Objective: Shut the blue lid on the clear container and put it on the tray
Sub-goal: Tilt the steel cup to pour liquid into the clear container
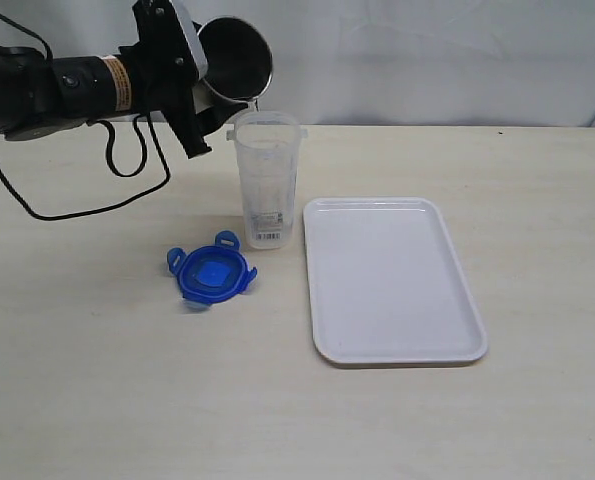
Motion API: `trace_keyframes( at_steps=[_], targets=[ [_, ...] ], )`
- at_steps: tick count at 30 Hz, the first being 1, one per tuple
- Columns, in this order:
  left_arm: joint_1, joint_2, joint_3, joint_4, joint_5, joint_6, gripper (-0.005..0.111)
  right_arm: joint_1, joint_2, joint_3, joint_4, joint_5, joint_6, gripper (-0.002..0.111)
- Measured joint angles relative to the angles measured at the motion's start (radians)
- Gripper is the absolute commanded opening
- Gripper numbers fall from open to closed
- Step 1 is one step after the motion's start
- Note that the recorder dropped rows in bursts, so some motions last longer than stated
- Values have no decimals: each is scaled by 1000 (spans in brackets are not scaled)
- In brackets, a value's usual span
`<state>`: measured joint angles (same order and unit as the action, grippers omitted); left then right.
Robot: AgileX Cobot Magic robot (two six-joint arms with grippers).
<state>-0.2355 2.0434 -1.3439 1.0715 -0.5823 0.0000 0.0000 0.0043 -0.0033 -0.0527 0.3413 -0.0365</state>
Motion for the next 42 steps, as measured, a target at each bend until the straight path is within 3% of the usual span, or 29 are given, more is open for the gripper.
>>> trace_keyframes(
  at_steps=[42],
  targets=[
    [0, 0, 0, -7, 4, 139, 0, 0, 0, 0, 0, 0, 0, 5]
  ],
)
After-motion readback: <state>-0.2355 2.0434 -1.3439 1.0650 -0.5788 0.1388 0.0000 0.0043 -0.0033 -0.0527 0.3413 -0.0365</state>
